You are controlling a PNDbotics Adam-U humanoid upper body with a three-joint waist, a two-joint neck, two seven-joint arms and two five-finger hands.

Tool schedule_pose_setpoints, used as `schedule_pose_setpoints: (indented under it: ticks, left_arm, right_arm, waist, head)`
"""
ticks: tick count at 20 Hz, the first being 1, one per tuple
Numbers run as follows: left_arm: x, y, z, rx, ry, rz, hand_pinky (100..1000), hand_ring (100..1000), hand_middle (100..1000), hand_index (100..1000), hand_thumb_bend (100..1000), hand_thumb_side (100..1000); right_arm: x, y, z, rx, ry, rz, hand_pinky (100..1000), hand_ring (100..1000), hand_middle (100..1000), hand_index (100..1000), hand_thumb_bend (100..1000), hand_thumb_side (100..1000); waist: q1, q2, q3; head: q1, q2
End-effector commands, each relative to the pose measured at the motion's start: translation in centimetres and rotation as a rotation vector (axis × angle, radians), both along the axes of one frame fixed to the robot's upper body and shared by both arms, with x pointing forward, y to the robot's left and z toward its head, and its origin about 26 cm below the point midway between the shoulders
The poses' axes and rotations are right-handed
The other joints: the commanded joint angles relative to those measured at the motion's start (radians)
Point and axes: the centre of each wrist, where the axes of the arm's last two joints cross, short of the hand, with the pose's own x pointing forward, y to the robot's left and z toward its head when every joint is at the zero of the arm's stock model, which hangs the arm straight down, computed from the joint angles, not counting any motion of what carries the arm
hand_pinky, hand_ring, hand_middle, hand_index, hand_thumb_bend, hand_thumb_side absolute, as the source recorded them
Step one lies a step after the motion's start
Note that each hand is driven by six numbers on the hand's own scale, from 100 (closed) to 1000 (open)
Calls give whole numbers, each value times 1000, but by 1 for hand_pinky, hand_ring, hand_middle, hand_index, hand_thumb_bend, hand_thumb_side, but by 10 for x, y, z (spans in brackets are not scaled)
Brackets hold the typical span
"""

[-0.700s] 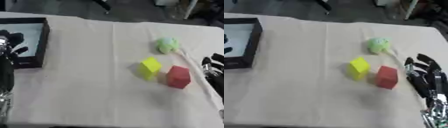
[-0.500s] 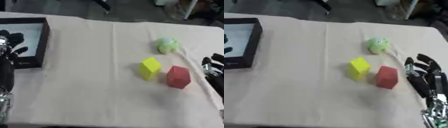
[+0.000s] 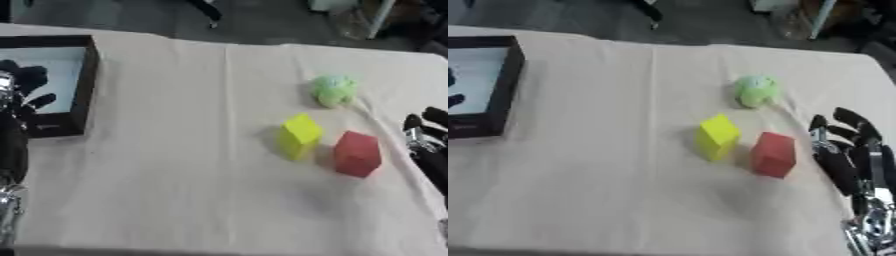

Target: Pick up the objects with one hand, pass them to the other hand, and then place them into the box on the other side of the table.

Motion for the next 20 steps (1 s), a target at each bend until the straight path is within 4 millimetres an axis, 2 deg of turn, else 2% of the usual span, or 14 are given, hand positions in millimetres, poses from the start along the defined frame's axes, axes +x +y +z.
schedule_pose_setpoints:
  ticks: [1, 6, 9, 14, 20]
  left_arm:
    - [-2, 2, 8, 18, -27, -5, 796, 853, 726, 702, 100, 815]
    - [-2, 3, 8, 22, -24, -7, 796, 855, 726, 702, 100, 815]
    - [-2, 3, 8, 24, -24, -4, 797, 857, 727, 703, 100, 815]
    - [-2, 4, 7, 27, -20, -1, 797, 858, 727, 702, 100, 816]
    - [-2, 4, 7, 28, -24, 2, 796, 858, 725, 700, 100, 812]
  right_arm:
    - [-1, -6, 12, -61, -28, 11, 745, 798, 807, 837, 240, 482]
    - [0, -17, 22, -229, 14, 75, 763, 817, 822, 850, 278, 483]
    - [1, -26, 31, -382, 87, 183, 788, 838, 837, 862, 280, 523]
    - [5, -40, 56, -611, 181, 340, 813, 862, 860, 880, 286, 545]
    - [8, -49, 81, -752, 280, 498, 829, 880, 884, 899, 317, 607]
  waist:
    - [0, -17, 0]
    - [-3, -19, -1]
    - [-5, -20, -2]
    - [-7, -22, -5]
    - [-11, -25, -5]
  head:
    - [-4, -5]
    - [-5, -7]
    - [-5, -8]
    - [-4, -8]
    - [-6, -9]
